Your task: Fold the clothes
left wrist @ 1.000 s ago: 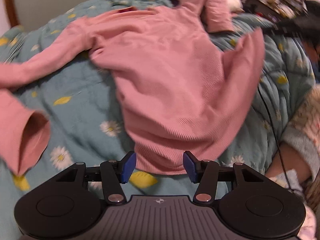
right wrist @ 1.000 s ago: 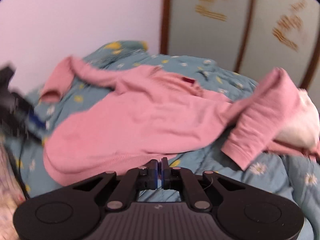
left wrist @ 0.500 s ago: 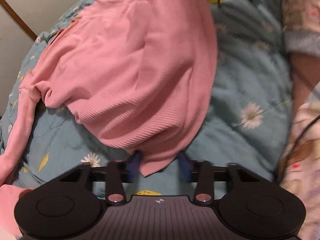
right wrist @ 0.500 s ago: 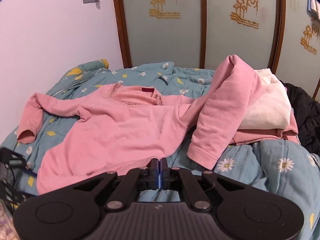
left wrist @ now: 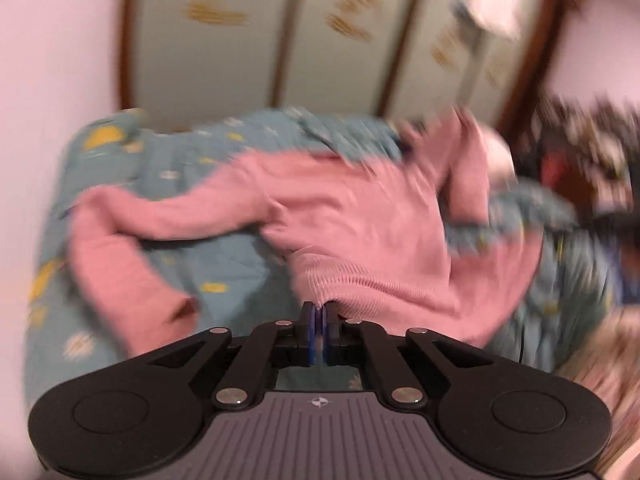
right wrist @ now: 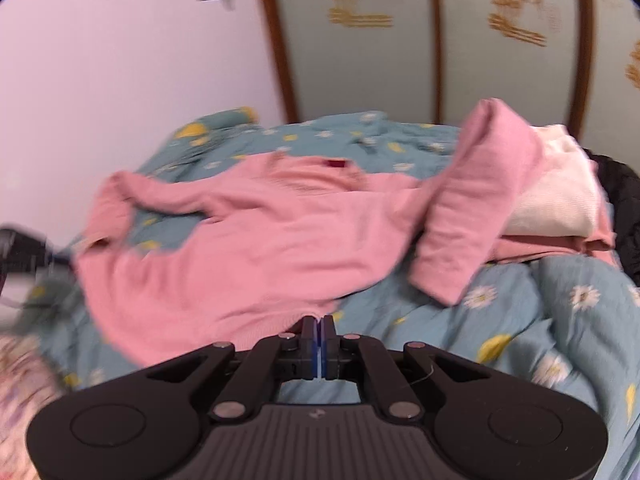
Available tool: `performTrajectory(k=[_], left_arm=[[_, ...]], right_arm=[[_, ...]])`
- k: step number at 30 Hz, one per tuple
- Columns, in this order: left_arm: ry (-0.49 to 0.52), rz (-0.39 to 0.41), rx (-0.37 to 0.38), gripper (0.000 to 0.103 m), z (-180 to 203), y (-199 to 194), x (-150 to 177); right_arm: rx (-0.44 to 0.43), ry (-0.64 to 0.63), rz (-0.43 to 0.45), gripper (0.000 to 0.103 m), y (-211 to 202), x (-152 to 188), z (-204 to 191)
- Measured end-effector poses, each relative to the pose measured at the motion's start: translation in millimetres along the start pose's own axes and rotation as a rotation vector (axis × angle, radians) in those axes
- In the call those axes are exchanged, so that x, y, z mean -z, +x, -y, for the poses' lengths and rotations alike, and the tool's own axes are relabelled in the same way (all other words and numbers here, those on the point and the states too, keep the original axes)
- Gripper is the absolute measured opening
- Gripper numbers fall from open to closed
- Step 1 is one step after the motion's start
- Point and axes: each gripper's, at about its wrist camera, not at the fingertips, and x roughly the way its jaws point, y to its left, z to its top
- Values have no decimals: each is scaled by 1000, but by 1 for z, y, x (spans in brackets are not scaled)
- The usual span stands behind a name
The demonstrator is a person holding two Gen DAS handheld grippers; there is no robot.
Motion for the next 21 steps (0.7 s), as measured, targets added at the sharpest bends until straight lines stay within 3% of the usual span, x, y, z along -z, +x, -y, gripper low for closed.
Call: performTrajectory(k=[2, 4, 6, 8, 10, 13, 15, 21], left_arm=[[-46, -48, -30, 2, -12, -2, 8], [-58, -146, -99, 2, -24, 15, 21], [-80, -192, -114, 2, -32, 25, 33], [-74, -172, -92, 4, -30, 25, 37], [-22, -138, -93, 9, -20, 24, 35], [67, -116, -129, 43, -7, 27, 30], [103, -106, -155, 46, -4, 31, 28], [110, -136, -135, 46, -12, 40, 30]], right_arm=[[28, -53, -61, 1, 3, 8, -12], [90, -111, -137, 1, 14, 16, -23], [88, -164, -171, 6, 24, 23, -33], [56, -226, -201, 13, 33, 30, -44], [59, -340, -218, 35, 41, 38, -63], [140, -623, -231, 37, 58, 53, -91], [189, -798, -245, 37, 71, 63, -107], [159, -897, -345, 37, 94, 76, -110]])
